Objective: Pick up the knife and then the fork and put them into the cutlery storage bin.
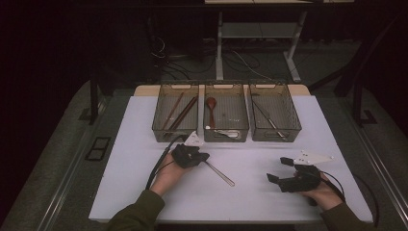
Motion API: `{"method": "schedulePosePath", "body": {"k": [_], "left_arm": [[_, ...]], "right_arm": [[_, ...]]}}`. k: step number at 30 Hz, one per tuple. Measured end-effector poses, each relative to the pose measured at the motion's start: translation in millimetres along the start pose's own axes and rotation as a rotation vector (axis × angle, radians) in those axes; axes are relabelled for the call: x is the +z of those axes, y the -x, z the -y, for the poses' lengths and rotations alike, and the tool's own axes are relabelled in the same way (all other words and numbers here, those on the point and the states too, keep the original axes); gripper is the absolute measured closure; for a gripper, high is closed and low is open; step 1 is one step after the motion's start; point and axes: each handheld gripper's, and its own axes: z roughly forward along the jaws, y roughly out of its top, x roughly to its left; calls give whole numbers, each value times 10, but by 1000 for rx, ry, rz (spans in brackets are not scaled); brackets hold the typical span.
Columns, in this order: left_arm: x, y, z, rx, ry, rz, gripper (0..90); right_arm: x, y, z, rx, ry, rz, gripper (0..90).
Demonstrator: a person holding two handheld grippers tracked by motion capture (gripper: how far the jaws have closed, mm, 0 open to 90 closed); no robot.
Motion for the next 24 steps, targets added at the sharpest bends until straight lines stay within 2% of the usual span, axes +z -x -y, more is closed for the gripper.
{"method": "schedulePosePath", "body": {"k": [3,7,12,13,15,17,19,21,24], "left_arm": [[74,25,-7,19,-34,-21,892],[18,12,3,14,-45,-30,892],[-90,0,63,16,-73,-13,893],[-87,1,87,26,-94,-7,893],[-113,15,106,20,-75,-1,892],[-148,30,76,13,-31,6,892],[-160,32,21,24,-13,-19,892],[-122,2,-13,14,-4,-20,893],[-24,-21,-15,5,-26,-17,892]], "right_arm": [[4,-4,2,-5,-3,-2,144],[-6,-9,0,-2,0,-2,144],[-11,-3,1,1,2,0,144],[-10,-3,2,0,1,1,145],[-7,-5,1,0,2,2,144],[-7,-6,-1,-1,3,2,145],[-6,-9,-1,0,3,2,144],[-3,-7,-2,1,2,2,144],[2,-5,-1,-1,-1,2,145]]}}
